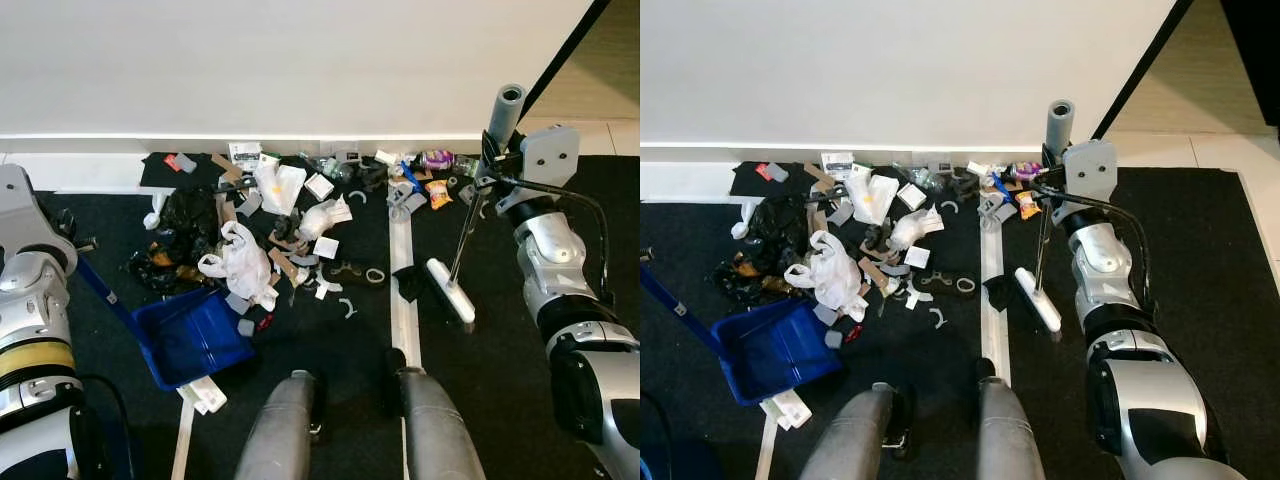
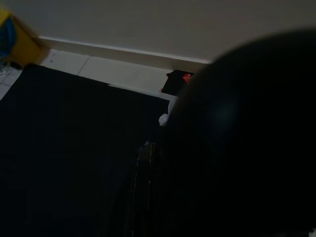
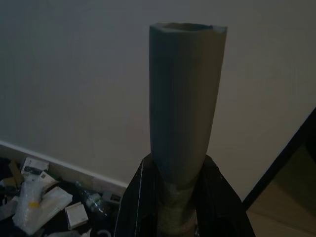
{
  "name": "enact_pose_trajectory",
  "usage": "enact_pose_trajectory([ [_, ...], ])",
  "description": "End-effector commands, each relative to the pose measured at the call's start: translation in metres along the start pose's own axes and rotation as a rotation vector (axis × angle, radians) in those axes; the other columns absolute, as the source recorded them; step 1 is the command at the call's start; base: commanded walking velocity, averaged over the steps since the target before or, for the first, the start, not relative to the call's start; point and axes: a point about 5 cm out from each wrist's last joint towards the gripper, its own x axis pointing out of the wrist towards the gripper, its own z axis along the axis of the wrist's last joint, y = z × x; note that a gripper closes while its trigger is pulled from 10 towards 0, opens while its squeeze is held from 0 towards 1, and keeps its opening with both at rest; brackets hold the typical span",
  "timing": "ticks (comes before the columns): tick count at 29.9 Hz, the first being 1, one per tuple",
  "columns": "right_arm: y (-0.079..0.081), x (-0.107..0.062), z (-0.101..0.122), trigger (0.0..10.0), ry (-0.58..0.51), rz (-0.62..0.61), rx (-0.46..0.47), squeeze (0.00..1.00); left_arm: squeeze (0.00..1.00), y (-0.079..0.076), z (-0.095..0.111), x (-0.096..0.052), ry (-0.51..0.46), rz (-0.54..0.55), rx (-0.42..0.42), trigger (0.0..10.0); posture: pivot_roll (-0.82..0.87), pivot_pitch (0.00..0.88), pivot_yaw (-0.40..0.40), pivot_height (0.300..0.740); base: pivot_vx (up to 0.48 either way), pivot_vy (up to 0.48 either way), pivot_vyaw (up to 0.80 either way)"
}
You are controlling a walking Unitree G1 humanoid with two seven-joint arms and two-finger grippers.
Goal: Sweep floor
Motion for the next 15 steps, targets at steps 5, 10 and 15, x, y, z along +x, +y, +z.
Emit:
enact_pose_trajectory([
  [5, 0.005, 0.001, -0.001, 10.0, -0.012, -0.010, 0.014, 0.00, 0.00, -0.034, -0.009, 0.000, -0.007, -0.210, -0.098, 10.0, 0.09, 0.348, 0.040, 0.740, 0.000, 0.000, 0.00],
  [10, 0.012, 0.005, 0.003, 10.0, -0.020, 0.001, 0.024, 0.00, 0.00, -0.077, -0.021, -0.007, 0.015, -0.449, -0.105, 10.0, 0.08, 0.338, 0.034, 0.740, 0.000, 0.000, 0.00],
  [15, 0.017, 0.008, 0.006, 10.0, -0.033, 0.014, 0.036, 0.00, 0.00, -0.117, -0.034, -0.021, 0.035, -0.642, -0.075, 10.0, 0.07, 0.329, 0.030, 0.740, 0.000, 0.000, 0.00],
])
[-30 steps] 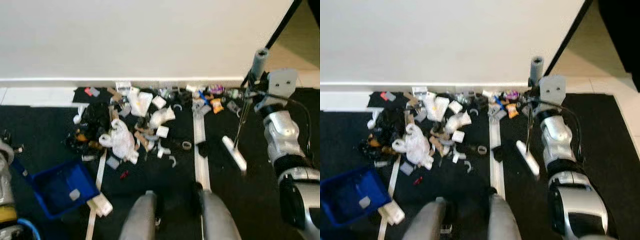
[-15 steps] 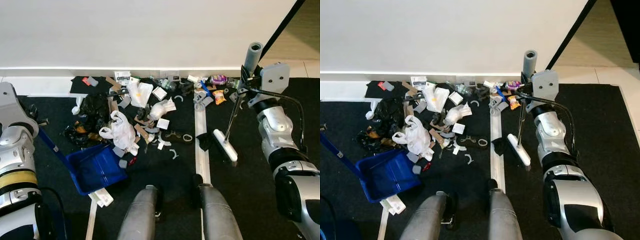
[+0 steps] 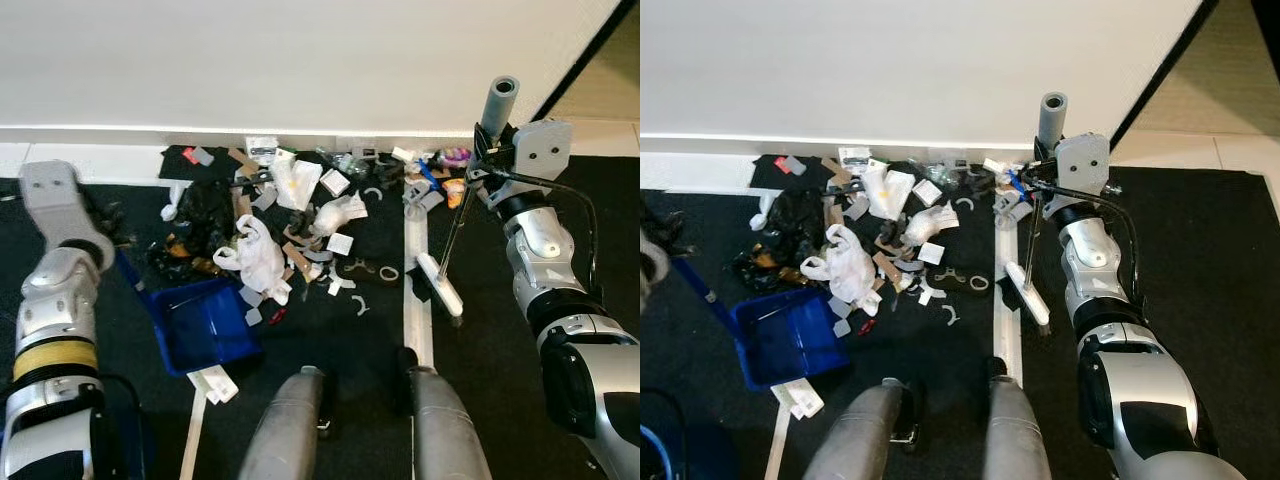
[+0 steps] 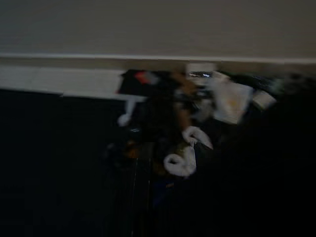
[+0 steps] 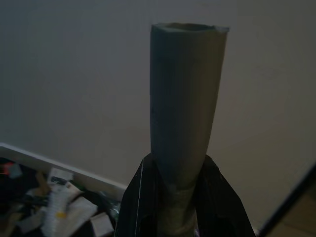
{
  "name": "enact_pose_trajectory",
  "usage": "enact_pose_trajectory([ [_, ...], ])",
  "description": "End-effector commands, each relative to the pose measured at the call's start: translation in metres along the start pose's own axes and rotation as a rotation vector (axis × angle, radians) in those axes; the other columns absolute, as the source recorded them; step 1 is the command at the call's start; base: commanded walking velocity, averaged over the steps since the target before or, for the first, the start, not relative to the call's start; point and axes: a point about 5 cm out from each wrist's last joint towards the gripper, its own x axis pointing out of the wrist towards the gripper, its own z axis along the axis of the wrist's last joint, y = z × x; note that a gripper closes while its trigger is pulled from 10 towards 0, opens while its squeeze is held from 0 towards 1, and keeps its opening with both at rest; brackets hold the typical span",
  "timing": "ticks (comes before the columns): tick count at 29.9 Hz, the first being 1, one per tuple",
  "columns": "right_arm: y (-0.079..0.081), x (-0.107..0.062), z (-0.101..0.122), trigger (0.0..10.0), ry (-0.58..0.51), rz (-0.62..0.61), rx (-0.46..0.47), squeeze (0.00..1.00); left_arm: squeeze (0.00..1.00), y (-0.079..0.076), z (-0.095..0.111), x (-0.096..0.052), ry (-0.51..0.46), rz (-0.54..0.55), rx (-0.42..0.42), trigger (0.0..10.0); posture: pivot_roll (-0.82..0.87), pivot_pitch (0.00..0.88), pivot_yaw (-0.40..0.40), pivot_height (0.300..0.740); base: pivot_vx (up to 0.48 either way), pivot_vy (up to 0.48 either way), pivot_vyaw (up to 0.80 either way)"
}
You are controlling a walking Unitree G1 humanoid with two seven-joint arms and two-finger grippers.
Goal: Sweep floor
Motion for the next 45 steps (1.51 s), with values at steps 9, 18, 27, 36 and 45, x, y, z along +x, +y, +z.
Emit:
enact_pose_trajectory([
  [9, 0.010, 0.002, 0.001, 10.0, -0.023, 0.024, 0.013, 0.00, 0.00, -0.091, -0.013, 0.004, -0.021, -0.395, -0.207, 10.0, 0.07, 0.314, 0.026, 0.740, 0.000, 0.000, 0.00],
  [18, 0.014, 0.002, 0.000, 10.0, -0.016, 0.029, 0.023, 0.00, 0.00, -0.103, -0.007, 0.008, -0.051, -0.388, -0.196, 10.0, 0.07, 0.306, 0.031, 0.740, 0.000, 0.000, 0.00],
  [27, 0.012, 0.001, 0.000, 10.0, -0.018, 0.030, 0.021, 0.00, 0.00, -0.120, -0.011, 0.000, -0.112, -0.459, -0.003, 10.0, 0.06, 0.311, 0.030, 0.740, 0.000, 0.000, 0.00],
  [36, 0.011, 0.002, 0.001, 10.0, -0.023, 0.037, 0.017, 0.00, 0.00, -0.122, 0.024, -0.001, -0.281, -0.503, 0.105, 10.0, 0.06, 0.307, 0.025, 0.740, 0.000, 0.000, 0.00],
  [45, 0.010, 0.002, 0.003, 10.0, -0.034, 0.040, 0.018, 0.00, 0.00, -0.136, 0.027, -0.015, -0.325, -0.652, 0.260, 10.0, 0.06, 0.301, 0.026, 0.740, 0.000, 0.000, 0.00],
])
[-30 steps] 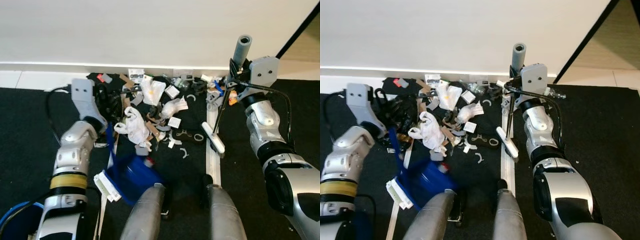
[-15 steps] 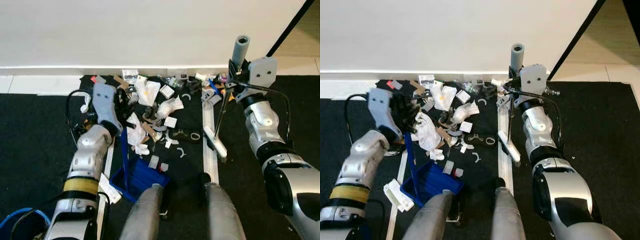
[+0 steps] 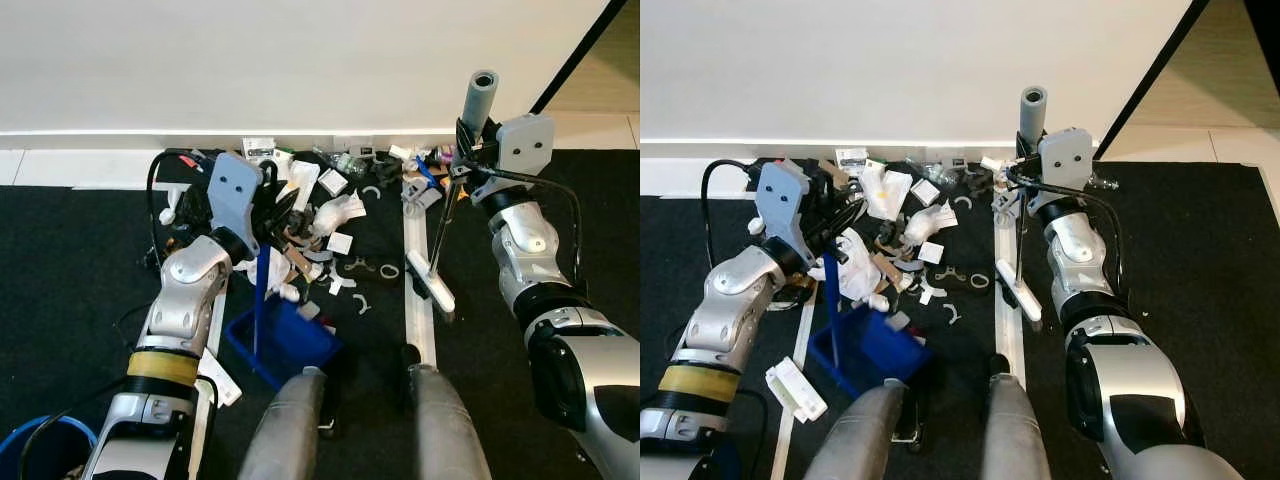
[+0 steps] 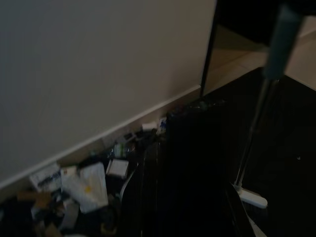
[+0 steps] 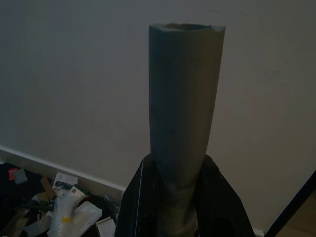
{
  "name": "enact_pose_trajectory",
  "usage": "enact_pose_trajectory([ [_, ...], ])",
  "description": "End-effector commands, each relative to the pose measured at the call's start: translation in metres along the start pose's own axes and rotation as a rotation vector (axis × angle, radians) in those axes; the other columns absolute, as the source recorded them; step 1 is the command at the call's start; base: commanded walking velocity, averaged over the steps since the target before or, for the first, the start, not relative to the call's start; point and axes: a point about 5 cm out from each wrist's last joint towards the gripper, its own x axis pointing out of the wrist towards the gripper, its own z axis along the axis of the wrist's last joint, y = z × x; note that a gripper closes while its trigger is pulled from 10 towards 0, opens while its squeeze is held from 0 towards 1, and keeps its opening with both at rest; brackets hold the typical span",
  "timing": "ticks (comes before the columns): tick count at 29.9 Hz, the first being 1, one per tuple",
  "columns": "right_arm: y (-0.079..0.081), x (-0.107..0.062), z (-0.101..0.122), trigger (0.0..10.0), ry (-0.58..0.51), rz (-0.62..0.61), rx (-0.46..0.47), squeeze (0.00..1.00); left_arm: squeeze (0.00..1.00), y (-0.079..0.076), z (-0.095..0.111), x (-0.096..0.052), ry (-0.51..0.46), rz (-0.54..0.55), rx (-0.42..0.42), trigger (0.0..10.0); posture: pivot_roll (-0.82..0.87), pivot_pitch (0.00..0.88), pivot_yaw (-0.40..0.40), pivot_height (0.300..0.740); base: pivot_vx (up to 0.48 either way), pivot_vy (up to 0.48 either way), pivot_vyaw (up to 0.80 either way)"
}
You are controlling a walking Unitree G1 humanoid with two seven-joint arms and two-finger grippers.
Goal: Sweep floor
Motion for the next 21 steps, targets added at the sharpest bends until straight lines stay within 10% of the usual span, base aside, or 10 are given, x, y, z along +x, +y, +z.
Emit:
enact_pose_trajectory([
  [1, -0.002, -0.001, 0.001, 10.0, -0.016, -0.004, -0.001, 0.00, 0.00, -0.004, -0.007, -0.006, 0.030, -0.027, 0.022, 10.0, 0.06, 0.301, 0.026, 0.740, 0.000, 0.000, 0.00],
  [11, -0.005, -0.001, 0.002, 10.0, -0.021, -0.006, -0.006, 0.00, 0.00, -0.036, -0.050, -0.018, 0.180, -0.160, 0.072, 10.0, 0.04, 0.290, 0.023, 0.740, 0.000, 0.000, 0.00],
  [17, -0.011, -0.003, 0.003, 10.0, -0.028, -0.015, -0.009, 0.00, 0.00, -0.005, -0.054, -0.031, 0.278, -0.104, 0.161, 10.0, 0.05, 0.281, 0.022, 0.740, 0.000, 0.000, 0.00],
  [21, -0.011, -0.004, 0.002, 10.0, -0.037, -0.028, -0.002, 0.00, 0.00, 0.031, -0.072, -0.046, 0.454, 0.168, 0.096, 10.0, 0.04, 0.277, 0.033, 0.740, 0.000, 0.000, 0.00],
])
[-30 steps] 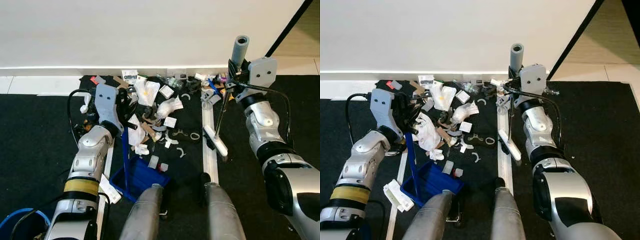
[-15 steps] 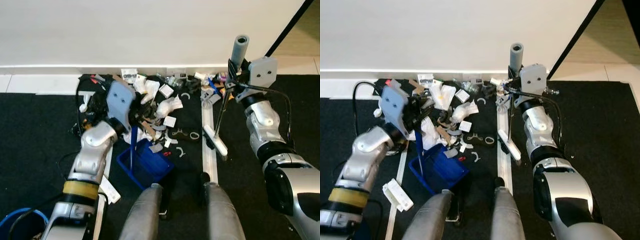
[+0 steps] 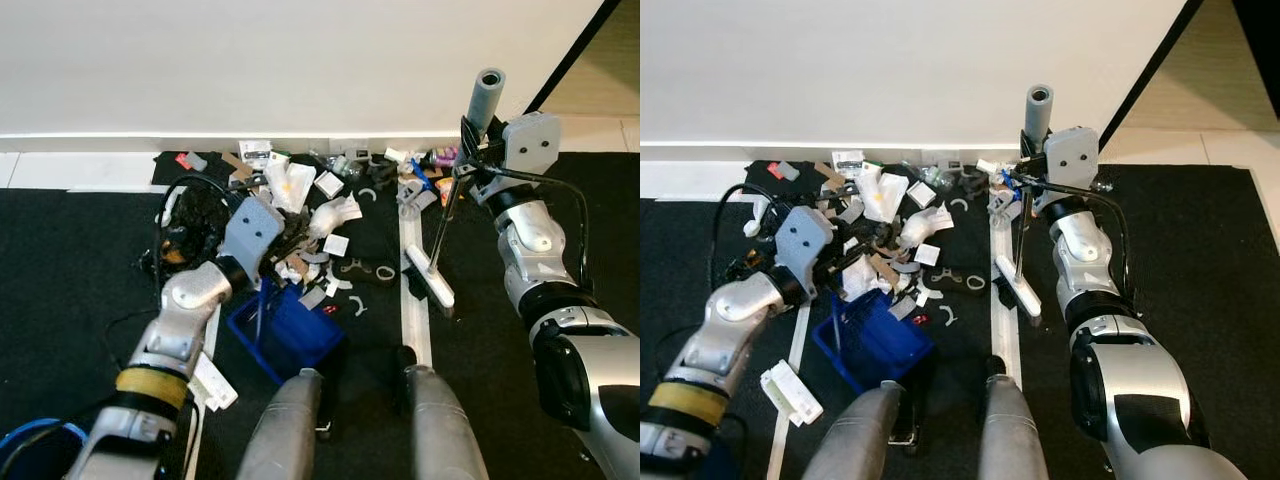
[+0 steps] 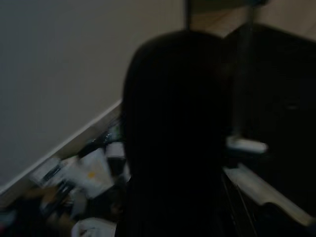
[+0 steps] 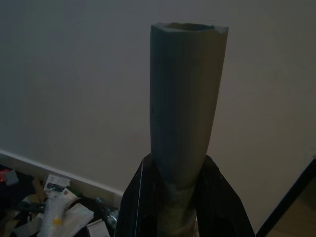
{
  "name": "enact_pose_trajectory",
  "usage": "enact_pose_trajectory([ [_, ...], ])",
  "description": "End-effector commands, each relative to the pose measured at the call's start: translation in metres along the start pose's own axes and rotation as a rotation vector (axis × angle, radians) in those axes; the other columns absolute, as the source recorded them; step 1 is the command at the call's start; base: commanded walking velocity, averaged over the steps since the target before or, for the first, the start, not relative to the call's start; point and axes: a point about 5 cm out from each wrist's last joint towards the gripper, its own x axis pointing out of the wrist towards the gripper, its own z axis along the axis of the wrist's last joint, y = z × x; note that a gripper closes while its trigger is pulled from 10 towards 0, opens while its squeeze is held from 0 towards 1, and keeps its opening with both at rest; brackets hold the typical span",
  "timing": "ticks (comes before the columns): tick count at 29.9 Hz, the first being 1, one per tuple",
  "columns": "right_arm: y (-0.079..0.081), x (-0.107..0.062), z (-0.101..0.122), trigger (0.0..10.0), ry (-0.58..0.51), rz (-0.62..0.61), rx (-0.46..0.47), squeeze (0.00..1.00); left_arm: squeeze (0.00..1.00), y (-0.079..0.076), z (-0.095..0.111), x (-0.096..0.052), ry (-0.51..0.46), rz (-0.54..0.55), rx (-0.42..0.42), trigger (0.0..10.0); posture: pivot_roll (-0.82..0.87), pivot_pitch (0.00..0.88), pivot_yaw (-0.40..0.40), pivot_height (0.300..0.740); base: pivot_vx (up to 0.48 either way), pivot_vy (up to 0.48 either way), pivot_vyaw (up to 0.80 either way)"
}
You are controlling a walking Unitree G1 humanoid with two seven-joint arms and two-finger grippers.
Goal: Sweep floor
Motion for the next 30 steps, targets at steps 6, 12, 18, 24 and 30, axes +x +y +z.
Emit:
enact_pose_trajectory([
  [6, -0.006, -0.005, 0.001, 10.0, -0.041, -0.036, 0.011, 0.00, 0.00, 0.039, -0.052, -0.032, 0.361, 0.419, -0.226, 10.0, 0.04, 0.272, 0.033, 0.740, 0.000, 0.000, 0.00],
  [12, -0.007, -0.005, 0.001, 10.0, -0.046, -0.041, 0.016, 0.00, 0.00, 0.048, -0.062, -0.043, 0.447, 0.588, -0.320, 10.0, 0.05, 0.267, 0.031, 0.740, 0.000, 0.000, 0.00],
  [18, -0.005, -0.004, 0.002, 10.0, -0.050, -0.044, 0.023, 0.00, 0.00, 0.053, -0.086, -0.056, 0.564, 0.730, -0.346, 10.0, 0.04, 0.260, 0.029, 0.740, 0.000, 0.000, 0.00],
  [24, -0.006, -0.005, 0.002, 10.0, -0.057, -0.047, 0.024, 0.00, 0.00, 0.046, -0.069, -0.039, 0.413, 0.668, -0.343, 10.0, 0.04, 0.256, 0.032, 0.740, 0.000, 0.000, 0.00],
  [30, -0.009, -0.006, 0.002, 10.0, -0.056, -0.051, 0.022, 0.00, 1.00, 0.050, -0.057, -0.037, 0.352, 0.639, -0.319, 10.0, 0.04, 0.251, 0.032, 0.740, 0.000, 0.000, 0.00],
])
